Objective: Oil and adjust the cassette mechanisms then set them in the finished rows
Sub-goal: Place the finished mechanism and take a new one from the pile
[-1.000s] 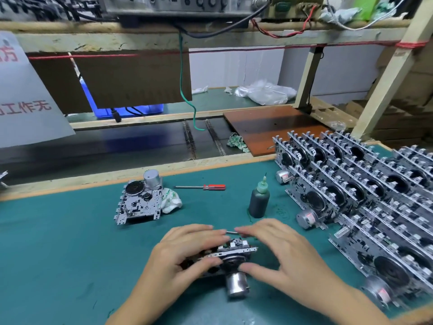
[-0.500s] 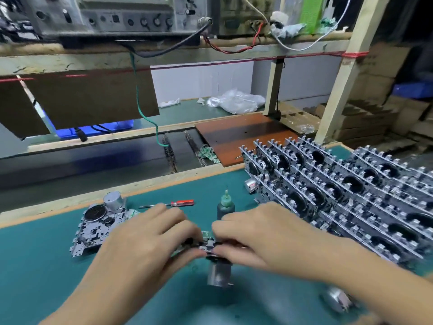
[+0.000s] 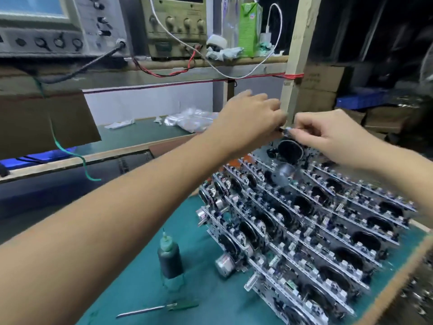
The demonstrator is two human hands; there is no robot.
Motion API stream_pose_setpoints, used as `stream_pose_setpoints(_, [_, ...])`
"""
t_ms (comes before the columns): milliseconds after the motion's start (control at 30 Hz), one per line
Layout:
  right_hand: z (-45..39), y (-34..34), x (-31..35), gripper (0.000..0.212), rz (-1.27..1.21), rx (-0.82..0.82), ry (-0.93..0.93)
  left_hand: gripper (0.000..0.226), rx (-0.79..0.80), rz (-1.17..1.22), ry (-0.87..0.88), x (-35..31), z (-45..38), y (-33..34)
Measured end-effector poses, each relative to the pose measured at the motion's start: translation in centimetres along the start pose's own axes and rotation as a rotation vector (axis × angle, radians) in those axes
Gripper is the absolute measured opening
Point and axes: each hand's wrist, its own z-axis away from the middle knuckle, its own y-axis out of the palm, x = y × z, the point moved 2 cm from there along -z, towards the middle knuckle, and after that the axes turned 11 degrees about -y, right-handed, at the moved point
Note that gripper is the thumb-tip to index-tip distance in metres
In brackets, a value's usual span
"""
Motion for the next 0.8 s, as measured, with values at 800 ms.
stream_pose_setpoints(800, [0.1,12.4,-16.1,0.019,0.504,0.366,0.334,0.056,0.717,0.396,-0.429,-6.3,0.6,18.9])
